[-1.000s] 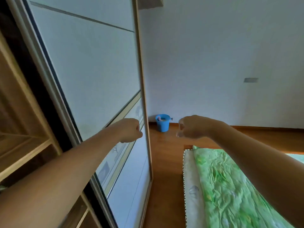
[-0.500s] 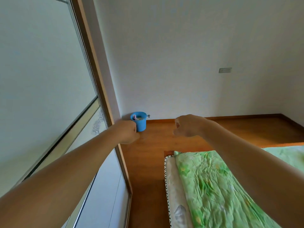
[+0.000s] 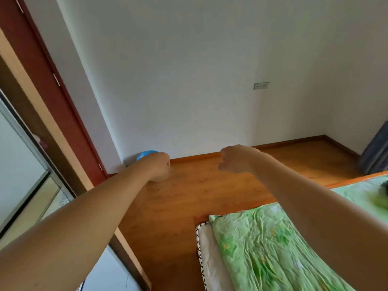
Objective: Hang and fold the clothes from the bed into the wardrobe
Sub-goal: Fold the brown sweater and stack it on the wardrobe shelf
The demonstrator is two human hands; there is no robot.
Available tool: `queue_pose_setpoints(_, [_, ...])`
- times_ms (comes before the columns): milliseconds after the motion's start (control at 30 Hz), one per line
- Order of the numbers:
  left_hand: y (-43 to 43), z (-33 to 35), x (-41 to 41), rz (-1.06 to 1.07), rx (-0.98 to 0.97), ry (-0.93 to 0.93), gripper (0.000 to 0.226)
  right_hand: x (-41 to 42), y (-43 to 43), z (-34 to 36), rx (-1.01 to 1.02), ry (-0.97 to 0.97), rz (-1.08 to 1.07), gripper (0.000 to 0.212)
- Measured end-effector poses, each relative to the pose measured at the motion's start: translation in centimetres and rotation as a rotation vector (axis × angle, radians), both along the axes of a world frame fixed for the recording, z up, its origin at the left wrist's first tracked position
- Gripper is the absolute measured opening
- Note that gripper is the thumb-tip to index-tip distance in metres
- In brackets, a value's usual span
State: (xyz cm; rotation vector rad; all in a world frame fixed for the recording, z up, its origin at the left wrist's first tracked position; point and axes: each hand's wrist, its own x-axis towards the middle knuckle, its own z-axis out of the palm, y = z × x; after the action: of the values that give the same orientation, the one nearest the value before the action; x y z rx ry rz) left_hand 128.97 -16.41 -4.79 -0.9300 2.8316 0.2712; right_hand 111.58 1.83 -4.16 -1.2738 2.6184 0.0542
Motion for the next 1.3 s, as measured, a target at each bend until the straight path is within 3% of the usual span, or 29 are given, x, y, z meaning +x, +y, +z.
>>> queue_pose_setpoints(167, [-4.6,-1.1,-8.1,-0.072,0.013,-0.012,0.025,-5.8,-3.7,-0.8,0.037,0.002,-0.074,0.041])
queue_pose_setpoints(333, [-7.0,-2.5,-16.5,-0.178,0.013,-0.035,0.022,-11.8,-5.2,-1.7,0.012,0.001,-0.192,0.049])
queue_pose_setpoints(933, [-23.3,-6.8,-45.2,-0.392,0.006,-0.046,0.021,-35.8,-17.4,-5.7,-0.023,-0.065,-0.417,0.032])
queue_pose_setpoints(1300, [-34.9,-10.5,-65.9,-0.732,0.011,-0.012,0.018,-48.6,-27.8,-9.3,-0.014,-0.113,-0.722,0.036])
